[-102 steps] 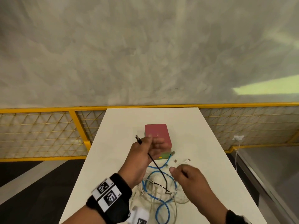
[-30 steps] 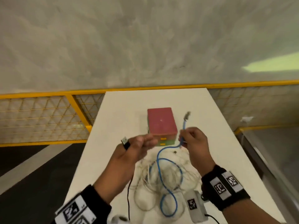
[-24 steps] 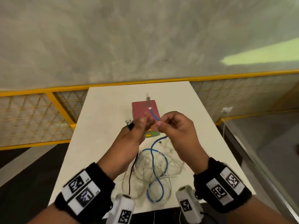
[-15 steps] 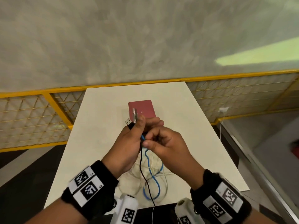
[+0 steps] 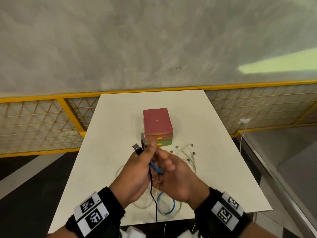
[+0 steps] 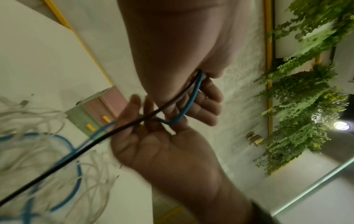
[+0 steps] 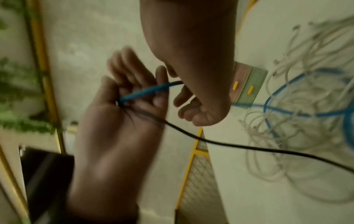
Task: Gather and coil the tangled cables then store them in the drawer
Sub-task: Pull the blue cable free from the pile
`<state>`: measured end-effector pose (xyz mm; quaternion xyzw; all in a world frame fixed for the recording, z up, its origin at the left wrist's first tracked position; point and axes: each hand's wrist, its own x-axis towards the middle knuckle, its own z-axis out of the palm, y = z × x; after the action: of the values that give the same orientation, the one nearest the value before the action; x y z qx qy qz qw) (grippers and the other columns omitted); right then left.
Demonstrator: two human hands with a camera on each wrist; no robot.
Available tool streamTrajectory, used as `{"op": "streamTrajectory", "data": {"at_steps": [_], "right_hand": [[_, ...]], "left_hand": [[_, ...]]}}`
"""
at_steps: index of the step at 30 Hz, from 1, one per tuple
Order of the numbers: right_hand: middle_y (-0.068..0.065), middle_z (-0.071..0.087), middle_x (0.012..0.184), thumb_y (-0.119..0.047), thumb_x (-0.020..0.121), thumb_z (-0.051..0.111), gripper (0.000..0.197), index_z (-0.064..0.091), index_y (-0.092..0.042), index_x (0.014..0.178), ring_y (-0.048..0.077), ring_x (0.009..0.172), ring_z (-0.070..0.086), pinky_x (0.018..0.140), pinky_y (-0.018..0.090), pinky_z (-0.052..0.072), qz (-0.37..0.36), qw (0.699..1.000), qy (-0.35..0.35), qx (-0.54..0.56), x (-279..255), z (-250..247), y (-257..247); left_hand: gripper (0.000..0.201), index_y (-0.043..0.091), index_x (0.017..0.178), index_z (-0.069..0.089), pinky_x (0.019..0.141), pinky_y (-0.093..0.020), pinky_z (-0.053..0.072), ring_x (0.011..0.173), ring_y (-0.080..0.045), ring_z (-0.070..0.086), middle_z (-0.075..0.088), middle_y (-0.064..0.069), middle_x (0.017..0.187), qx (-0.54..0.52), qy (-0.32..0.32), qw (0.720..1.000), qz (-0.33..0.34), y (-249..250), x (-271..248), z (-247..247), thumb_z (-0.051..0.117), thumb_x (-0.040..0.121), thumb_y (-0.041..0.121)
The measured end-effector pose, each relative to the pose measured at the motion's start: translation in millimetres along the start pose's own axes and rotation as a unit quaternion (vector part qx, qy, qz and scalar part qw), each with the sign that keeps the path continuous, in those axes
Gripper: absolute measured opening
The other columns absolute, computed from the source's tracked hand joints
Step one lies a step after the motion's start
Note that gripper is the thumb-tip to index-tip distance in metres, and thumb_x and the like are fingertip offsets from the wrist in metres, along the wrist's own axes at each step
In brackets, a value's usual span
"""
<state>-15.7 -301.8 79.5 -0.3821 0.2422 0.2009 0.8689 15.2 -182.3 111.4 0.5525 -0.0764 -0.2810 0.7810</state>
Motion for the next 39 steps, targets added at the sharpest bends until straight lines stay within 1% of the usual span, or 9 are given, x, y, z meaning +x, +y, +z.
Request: {"op": "streamTrajectory", "data": {"at_steps": [8, 12, 17, 21, 23, 26, 31, 36, 39], "right_hand": [[0.005, 0.073, 0.070, -0.023, 0.099, 0.043, 0.036, 0.068, -0.010, 0.077, 0.018, 0.058, 0.071, 0.071, 0.034, 0.053, -0.056, 0.991, 0.081, 0.091, 33.6, -21.4, -64.4], [0.004, 0.074, 0.069, -0.022, 0.101, 0.038, 0.029, 0.057, -0.014, 0.082, 0.018, 0.062, 0.074, 0.073, 0.037, 0.050, -0.088, 0.984, 0.110, 0.113, 40.4, -29.0, -81.4], [0.008, 0.076, 0.077, -0.023, 0.103, 0.037, 0.030, 0.060, -0.013, 0.086, 0.021, 0.071, 0.076, 0.080, 0.041, 0.051, -0.068, 0.993, 0.089, 0.034, 41.8, -21.7, -53.7], [0.011, 0.074, 0.099, -0.029, 0.102, 0.039, 0.029, 0.061, -0.011, 0.101, 0.024, 0.092, 0.070, 0.086, 0.040, 0.048, -0.052, 0.998, 0.035, -0.010, 38.4, -5.2, -23.0], [0.012, 0.072, 0.102, -0.032, 0.103, 0.036, 0.038, 0.064, -0.008, 0.107, 0.024, 0.096, 0.068, 0.090, 0.039, 0.049, -0.049, 0.999, 0.016, 0.010, 33.7, 4.1, -16.3], [0.004, 0.075, 0.082, -0.039, 0.103, 0.031, 0.048, 0.068, -0.011, 0.095, 0.018, 0.085, 0.070, 0.088, 0.037, 0.048, -0.040, 0.999, -0.008, 0.028, 29.9, 5.1, -13.4], [0.013, 0.074, 0.090, -0.037, 0.102, 0.035, 0.039, 0.061, -0.009, 0.095, 0.028, 0.092, 0.067, 0.079, 0.039, 0.053, -0.011, 0.999, 0.030, 0.030, 41.8, -8.3, -21.4], [0.016, 0.075, 0.107, -0.026, 0.100, 0.041, 0.021, 0.055, -0.012, 0.106, 0.029, 0.105, 0.066, 0.082, 0.048, 0.048, 0.008, 0.994, 0.064, 0.089, 56.4, -31.8, -39.0], [0.015, 0.071, 0.112, -0.019, 0.100, 0.042, 0.019, 0.057, -0.010, 0.092, 0.030, 0.108, 0.064, 0.091, 0.049, 0.046, -0.001, 0.992, 0.072, 0.103, 58.2, -40.0, -35.3]], "left_hand": [[0.049, 0.011, 0.058, 0.042, 0.046, -0.028, 0.031, 0.033, -0.016, 0.028, 0.028, -0.009, 0.049, 0.090, -0.046, 0.974, -0.201, -34.8, -55.0, -71.9, 0.051, 0.094, 0.044], [0.059, 0.018, 0.054, 0.057, 0.062, -0.022, 0.036, 0.042, -0.007, 0.050, 0.053, 0.003, 0.045, 0.452, -0.112, 0.844, -0.267, -36.5, -81.0, -103.9, 0.046, 0.084, 0.068], [0.052, 0.009, 0.062, 0.063, 0.044, -0.025, 0.028, 0.032, -0.016, 0.038, 0.049, -0.007, 0.044, 0.265, 0.069, 0.954, -0.119, -18.0, -47.5, -83.2, 0.050, 0.095, 0.047], [0.022, 0.015, 0.086, 0.070, 0.050, -0.017, 0.044, 0.048, 0.001, 0.055, 0.066, 0.014, 0.061, 0.309, 0.087, 0.945, 0.063, -5.5, 7.7, -36.7, 0.057, 0.095, 0.030], [0.009, 0.023, 0.090, 0.070, 0.071, -0.026, 0.057, 0.072, -0.003, 0.069, 0.074, 0.013, 0.076, 0.328, 0.084, 0.939, 0.066, -16.4, 25.3, -24.7, 0.063, 0.089, 0.030], [0.003, 0.016, 0.084, 0.068, 0.065, -0.037, 0.060, 0.074, -0.017, 0.071, 0.073, -0.003, 0.079, 0.307, 0.121, 0.942, 0.055, -26.6, 33.1, -24.7, 0.068, 0.084, 0.013], [0.015, 0.009, 0.068, 0.063, 0.052, -0.013, 0.043, 0.051, -0.003, 0.054, 0.060, 0.009, 0.058, 0.308, 0.012, 0.951, 0.006, -28.2, 13.6, -37.7, 0.071, 0.081, 0.006], [0.012, 0.018, 0.071, 0.067, 0.069, -0.021, 0.046, 0.063, 0.002, 0.056, 0.062, 0.008, 0.066, 0.439, -0.171, 0.875, -0.112, -22.8, -36.9, -76.1, 0.075, 0.077, 0.025], [0.019, 0.038, 0.076, 0.061, 0.092, -0.009, 0.026, 0.093, 0.014, 0.053, 0.066, 0.018, 0.096, 0.664, -0.195, 0.713, -0.114, -18.8, -63.1, -103.6, 0.056, 0.082, 0.055]]}}
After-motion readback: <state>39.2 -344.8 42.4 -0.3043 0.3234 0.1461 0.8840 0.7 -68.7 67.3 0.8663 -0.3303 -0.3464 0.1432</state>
